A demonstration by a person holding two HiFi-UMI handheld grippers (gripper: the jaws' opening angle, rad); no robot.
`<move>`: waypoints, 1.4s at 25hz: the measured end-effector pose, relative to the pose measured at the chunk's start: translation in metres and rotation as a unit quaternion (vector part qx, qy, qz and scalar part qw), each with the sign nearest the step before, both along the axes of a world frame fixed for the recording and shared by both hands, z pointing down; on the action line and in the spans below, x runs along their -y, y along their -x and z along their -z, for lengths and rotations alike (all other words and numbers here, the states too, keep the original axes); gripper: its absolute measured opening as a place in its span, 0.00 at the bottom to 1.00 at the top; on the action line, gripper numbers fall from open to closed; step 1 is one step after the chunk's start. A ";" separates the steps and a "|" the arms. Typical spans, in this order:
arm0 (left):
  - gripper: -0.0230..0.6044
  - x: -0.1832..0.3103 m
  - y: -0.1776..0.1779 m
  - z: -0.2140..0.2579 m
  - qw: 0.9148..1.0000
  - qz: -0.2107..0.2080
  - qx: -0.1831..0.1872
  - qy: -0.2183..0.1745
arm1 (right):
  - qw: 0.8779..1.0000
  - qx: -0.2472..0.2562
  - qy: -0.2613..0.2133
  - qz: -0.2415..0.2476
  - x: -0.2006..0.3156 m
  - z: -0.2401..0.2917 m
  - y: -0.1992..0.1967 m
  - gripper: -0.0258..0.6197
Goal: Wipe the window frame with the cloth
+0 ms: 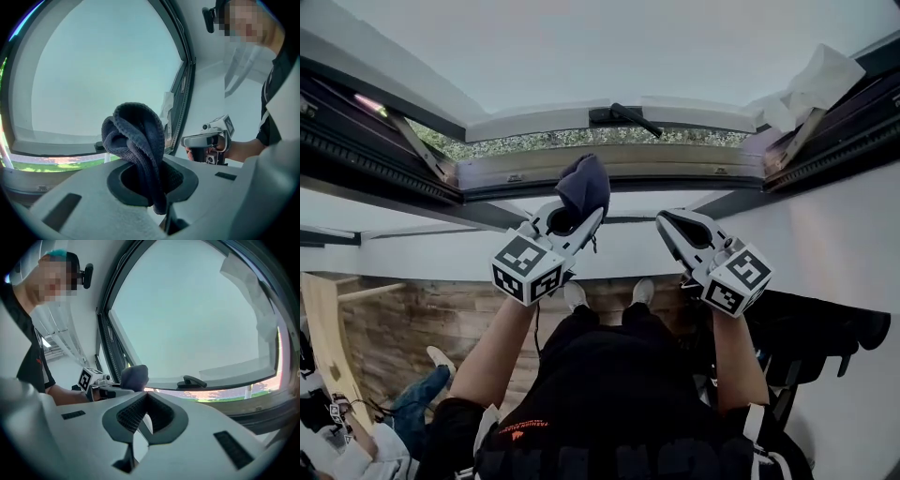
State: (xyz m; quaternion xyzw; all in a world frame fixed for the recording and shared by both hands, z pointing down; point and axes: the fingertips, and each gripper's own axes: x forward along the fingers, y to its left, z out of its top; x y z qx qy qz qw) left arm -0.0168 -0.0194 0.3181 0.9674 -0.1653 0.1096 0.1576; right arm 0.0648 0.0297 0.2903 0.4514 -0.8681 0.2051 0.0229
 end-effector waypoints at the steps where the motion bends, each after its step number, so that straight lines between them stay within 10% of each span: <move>1: 0.12 0.001 0.003 0.004 1.000 0.000 -0.001 -0.006 | 1.000 -0.002 -0.002 0.001 0.001 0.002 0.003 0.05; 35: 0.12 0.019 0.003 0.041 0.998 -0.002 -0.020 -0.062 | 0.999 -0.013 -0.040 0.009 0.021 0.024 0.011 0.05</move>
